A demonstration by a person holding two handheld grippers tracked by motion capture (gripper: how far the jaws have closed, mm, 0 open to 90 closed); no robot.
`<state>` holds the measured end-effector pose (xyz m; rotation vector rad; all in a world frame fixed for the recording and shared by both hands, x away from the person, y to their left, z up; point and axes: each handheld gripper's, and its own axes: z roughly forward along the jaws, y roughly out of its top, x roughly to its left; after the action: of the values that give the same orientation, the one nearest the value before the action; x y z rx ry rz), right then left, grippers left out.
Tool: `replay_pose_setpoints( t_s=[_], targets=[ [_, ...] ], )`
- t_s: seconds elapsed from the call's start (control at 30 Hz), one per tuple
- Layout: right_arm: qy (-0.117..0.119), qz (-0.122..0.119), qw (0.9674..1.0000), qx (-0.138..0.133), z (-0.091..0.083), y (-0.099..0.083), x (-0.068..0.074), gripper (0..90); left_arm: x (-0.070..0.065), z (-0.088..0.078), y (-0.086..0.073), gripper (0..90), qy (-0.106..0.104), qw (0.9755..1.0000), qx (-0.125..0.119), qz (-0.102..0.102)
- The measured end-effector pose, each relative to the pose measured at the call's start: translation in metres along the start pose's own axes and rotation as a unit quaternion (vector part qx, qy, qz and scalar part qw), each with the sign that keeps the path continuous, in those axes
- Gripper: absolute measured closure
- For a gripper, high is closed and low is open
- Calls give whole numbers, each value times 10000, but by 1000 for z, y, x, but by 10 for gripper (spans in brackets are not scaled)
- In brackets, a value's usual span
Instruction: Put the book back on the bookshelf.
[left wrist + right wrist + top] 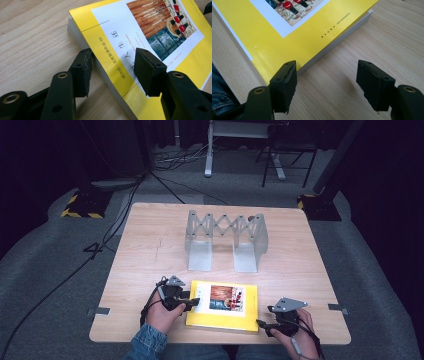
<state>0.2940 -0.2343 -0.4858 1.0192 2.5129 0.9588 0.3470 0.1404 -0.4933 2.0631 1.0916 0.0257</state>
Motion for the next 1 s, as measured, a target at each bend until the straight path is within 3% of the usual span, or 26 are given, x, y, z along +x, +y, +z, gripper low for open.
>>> replay_pose_setpoints(
  t_s=[0.2,0.37,0.53,0.67,0.7,0.73,0.8,0.9,1.0],
  targets=[
    [92,-6,9999,103,0,0,-1,376,-4,-1,3,488,101,9998,-16,175],
    [61,-73,9998,145,0,2,0,376,-10,-4,5,498,195,9989,-187,391],
    [70,-71,9998,149,0,2,-1,375,-11,-12,6,594,5,9984,-456,342],
    [60,-96,9998,155,0,2,-1,374,-11,-15,6,640,-86,9977,-536,404],
    [59,-99,9998,155,0,2,-1,373,-12,-16,6,651,-192,9974,-561,400],
    [56,-98,9998,156,0,2,-1,371,-12,-16,7,683,-439,9964,-633,347],
    [55,-92,9998,157,0,2,-1,369,-12,-15,7,696,-595,9953,-664,372],
    [50,-100,9998,158,0,2,-1,368,-14,-11,7,695,-410,9967,-551,436],
    [44,-101,9998,167,0,2,0,365,-14,-9,7,709,-360,9973,-484,415]
  ],
)
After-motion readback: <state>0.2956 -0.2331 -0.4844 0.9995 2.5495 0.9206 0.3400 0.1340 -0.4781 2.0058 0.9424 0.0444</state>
